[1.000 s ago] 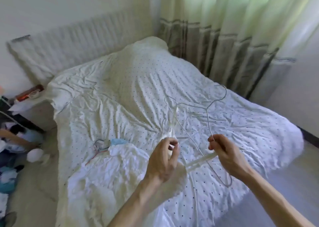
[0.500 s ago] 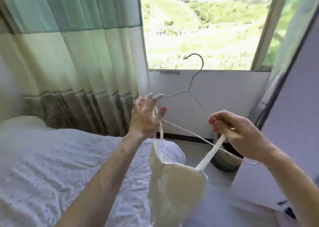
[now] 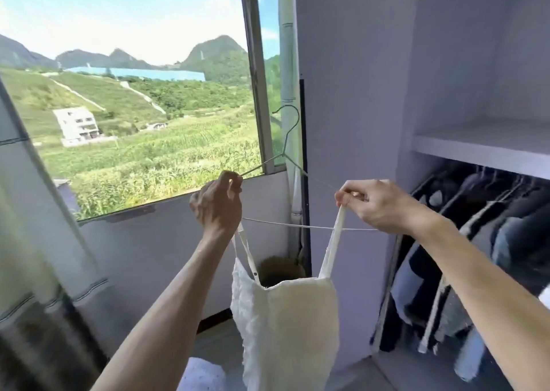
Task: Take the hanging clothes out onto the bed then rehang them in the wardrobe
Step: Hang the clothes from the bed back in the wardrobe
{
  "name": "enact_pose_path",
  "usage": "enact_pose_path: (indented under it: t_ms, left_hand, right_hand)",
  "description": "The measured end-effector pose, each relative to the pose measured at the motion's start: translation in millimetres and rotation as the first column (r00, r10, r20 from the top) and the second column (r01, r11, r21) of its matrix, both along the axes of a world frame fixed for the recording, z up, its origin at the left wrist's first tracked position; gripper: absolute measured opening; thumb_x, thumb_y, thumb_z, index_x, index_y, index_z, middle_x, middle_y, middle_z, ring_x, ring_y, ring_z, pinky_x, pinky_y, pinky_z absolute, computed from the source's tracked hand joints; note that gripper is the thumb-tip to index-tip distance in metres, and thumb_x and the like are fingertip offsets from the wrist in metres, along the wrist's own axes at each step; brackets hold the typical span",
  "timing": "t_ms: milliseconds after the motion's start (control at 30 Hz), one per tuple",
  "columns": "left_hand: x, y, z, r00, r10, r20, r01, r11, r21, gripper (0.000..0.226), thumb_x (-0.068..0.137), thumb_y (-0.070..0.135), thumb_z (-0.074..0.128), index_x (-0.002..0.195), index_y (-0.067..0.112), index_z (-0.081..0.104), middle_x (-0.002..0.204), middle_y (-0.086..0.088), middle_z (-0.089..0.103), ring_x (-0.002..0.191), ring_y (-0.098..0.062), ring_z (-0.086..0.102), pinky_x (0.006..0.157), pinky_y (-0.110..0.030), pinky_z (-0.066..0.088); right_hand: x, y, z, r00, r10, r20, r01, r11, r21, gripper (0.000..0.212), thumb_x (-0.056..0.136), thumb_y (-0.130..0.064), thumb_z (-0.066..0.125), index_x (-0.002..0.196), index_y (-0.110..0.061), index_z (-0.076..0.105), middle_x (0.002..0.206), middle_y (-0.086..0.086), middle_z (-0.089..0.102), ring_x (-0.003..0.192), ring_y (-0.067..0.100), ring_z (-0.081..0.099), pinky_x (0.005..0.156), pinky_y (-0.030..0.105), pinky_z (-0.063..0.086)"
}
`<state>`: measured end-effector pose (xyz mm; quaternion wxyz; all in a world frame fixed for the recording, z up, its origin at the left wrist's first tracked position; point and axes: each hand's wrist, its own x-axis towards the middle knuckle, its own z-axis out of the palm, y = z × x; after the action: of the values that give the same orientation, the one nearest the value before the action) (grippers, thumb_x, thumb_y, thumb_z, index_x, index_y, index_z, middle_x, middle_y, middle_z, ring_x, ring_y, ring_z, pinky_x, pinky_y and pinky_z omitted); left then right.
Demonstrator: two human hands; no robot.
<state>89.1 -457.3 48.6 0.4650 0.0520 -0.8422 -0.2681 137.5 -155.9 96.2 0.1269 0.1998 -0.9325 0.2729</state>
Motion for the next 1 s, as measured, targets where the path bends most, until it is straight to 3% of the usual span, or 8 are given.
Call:
enact_pose_path:
  t_ms: [100,233,400,567,700,767,867,1000]
  left_hand:
    - [-25.6,33.2,8.4,0.982,-0.18,0.047,0.171,0.973,0.153,0.014,0.099,0.035,0.056,0.112,0.033,0.062,0.116,0.0,0.069,0.114,-0.027,0.058,0.103,-0.049,0.038]
    - [-22.0,91.3,-26.0,0.904,-0.428,0.011,0.397,0.846,0.357,0.067,0.092,0.06,0.053,0.15,0.039,0.027,0.162,0.002,0.025,0.15,-0.016,0.019,0.121,-0.045,0.018]
    - [52.8,151.6,-169.2,0.664,-0.729,0.166,0.458,0.572,0.68,0.106,0.071,0.08,0.066,0.148,0.061,-0.006,0.162,0.023,0.004,0.15,-0.006,0.012,0.122,-0.048,0.022]
    - [106.4,172.0,-268.6,0.46,-0.803,0.38,0.415,0.572,0.707,0.147,0.051,0.07,0.088,0.148,0.053,-0.021,0.149,0.041,-0.004,0.146,-0.006,0.021,0.113,-0.037,0.035]
    - [127.3,181.6,-321.2,0.272,-0.741,0.614,0.354,0.67,0.652,0.143,0.057,0.064,0.084,0.147,0.051,-0.026,0.136,0.017,0.044,0.111,-0.029,0.062,0.084,-0.043,0.053]
    - [132.2,192.8,-331.7,0.179,-0.687,0.704,0.352,0.713,0.606,0.114,0.076,0.046,0.071,0.153,0.04,-0.013,0.113,0.009,0.057,0.093,-0.026,0.062,0.083,-0.045,0.053]
    - [129.5,203.0,-332.6,0.119,-0.709,0.696,0.345,0.686,0.64,0.061,0.092,0.032,0.05,0.144,0.025,0.018,0.11,0.002,0.059,0.093,-0.024,0.058,0.087,-0.047,0.051]
    - [105.0,194.7,-309.0,0.001,-0.819,0.573,0.294,0.548,0.783,0.058,0.089,0.029,0.06,0.131,0.017,0.022,0.133,-0.003,0.039,0.104,-0.016,0.054,0.081,-0.034,0.051]
  right_hand:
    - [2.6,16.8,4.0,0.981,-0.168,-0.094,0.155,0.98,-0.128,0.032,0.099,-0.045,0.05,0.077,-0.029,0.065,0.056,-0.014,0.056,0.054,0.007,0.051,0.058,0.03,0.044]
    - [3.9,34.9,9.7,0.916,-0.355,-0.188,0.349,0.935,-0.064,0.034,0.099,-0.046,0.046,0.079,-0.027,0.065,0.07,-0.009,0.065,0.075,0.017,0.061,0.068,0.035,0.05]
    - [8.9,65.5,-13.1,0.851,-0.497,-0.173,0.485,0.868,-0.106,0.035,0.1,-0.041,0.047,0.078,-0.022,0.068,0.063,-0.01,0.061,0.075,0.021,0.057,0.069,0.034,0.046]
    - [24.9,90.9,-46.6,0.806,-0.58,-0.12,0.558,0.811,-0.176,0.036,0.101,-0.039,0.047,0.078,-0.021,0.068,0.056,-0.01,0.055,0.065,0.015,0.055,0.069,0.033,0.042]
    - [45.8,124.5,-66.8,0.731,-0.671,-0.119,0.641,0.737,-0.216,0.034,0.1,-0.035,0.047,0.078,-0.023,0.069,0.053,-0.006,0.051,0.056,0.008,0.049,0.061,0.027,0.031]
    - [57.2,143.1,-73.3,0.692,-0.713,-0.113,0.687,0.699,-0.198,0.034,0.101,-0.035,0.046,0.08,-0.022,0.069,0.055,-0.007,0.051,0.058,0.013,0.048,0.065,0.029,0.032]
    - [74.4,167.8,-86.8,0.626,-0.774,-0.099,0.765,0.633,-0.114,0.036,0.1,-0.035,0.044,0.084,-0.018,0.07,0.062,-0.004,0.054,0.069,0.02,0.05,0.067,0.032,0.034]
    - [102.1,202.0,-131.5,0.494,-0.869,-0.034,0.869,0.495,-0.002,0.037,0.099,-0.037,0.041,0.088,-0.013,0.067,0.08,0.01,0.063,0.08,0.036,0.052,0.067,0.037,0.038]
